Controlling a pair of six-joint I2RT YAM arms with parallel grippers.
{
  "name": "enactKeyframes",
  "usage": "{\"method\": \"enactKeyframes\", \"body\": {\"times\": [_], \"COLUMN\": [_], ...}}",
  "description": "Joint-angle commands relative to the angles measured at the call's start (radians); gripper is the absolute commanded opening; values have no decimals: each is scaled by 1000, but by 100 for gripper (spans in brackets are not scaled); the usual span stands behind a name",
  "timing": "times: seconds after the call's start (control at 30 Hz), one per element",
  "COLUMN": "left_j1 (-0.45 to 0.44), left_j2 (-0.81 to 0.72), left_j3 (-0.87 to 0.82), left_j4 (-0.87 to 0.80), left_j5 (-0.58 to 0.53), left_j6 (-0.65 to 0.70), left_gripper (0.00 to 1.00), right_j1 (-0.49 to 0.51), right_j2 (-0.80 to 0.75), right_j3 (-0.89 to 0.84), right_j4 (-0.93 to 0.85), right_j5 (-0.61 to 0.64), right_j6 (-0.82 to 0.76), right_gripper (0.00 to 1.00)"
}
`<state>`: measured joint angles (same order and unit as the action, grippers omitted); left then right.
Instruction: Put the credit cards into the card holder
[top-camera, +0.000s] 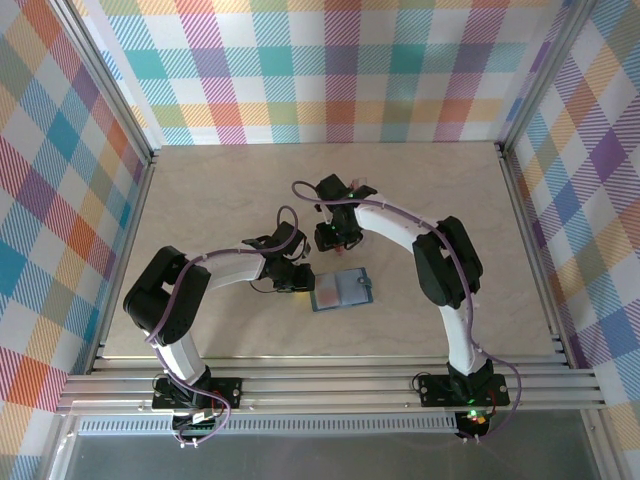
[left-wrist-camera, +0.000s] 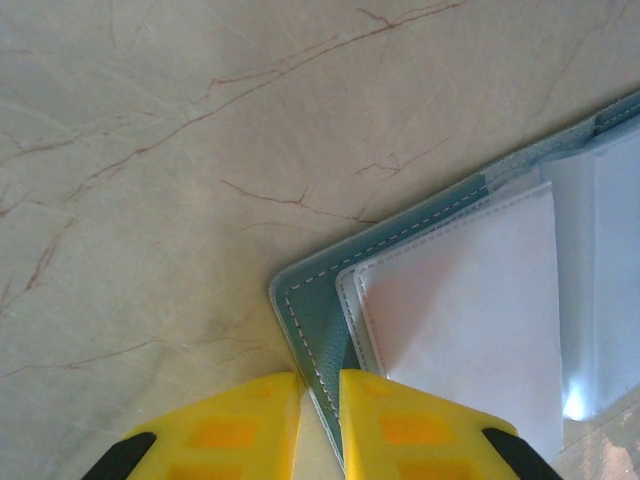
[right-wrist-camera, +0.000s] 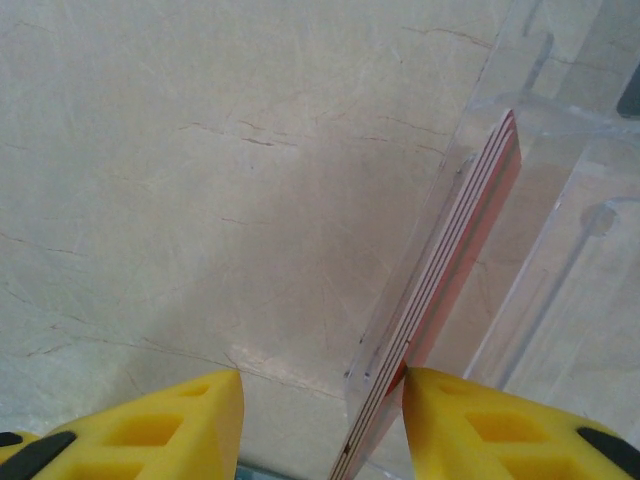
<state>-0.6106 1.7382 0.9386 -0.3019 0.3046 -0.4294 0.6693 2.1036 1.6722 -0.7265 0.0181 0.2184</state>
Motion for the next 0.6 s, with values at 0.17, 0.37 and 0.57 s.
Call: {"method": "enactKeyframes", "body": {"times": [0.17,0.37,0.57], "left_j1": [-21,-21,-21], "left_j2": [4,3,5], "left_j3": [-23,-22,-22], "left_j4": [9,9,9], "left_j5": [22,24,25], "left_j6": [4,3,6], "left_gripper": [19,19,19], "right_j1": [8,-10,-20], "right_j2": [-4,-49,-69], "right_j3": [-7,-46,-68], "right_j4": [5,48,67], "right_j5": [-71,-135,-163], "right_j6": [-7,8,15], "right_gripper": [45,42,41]}}
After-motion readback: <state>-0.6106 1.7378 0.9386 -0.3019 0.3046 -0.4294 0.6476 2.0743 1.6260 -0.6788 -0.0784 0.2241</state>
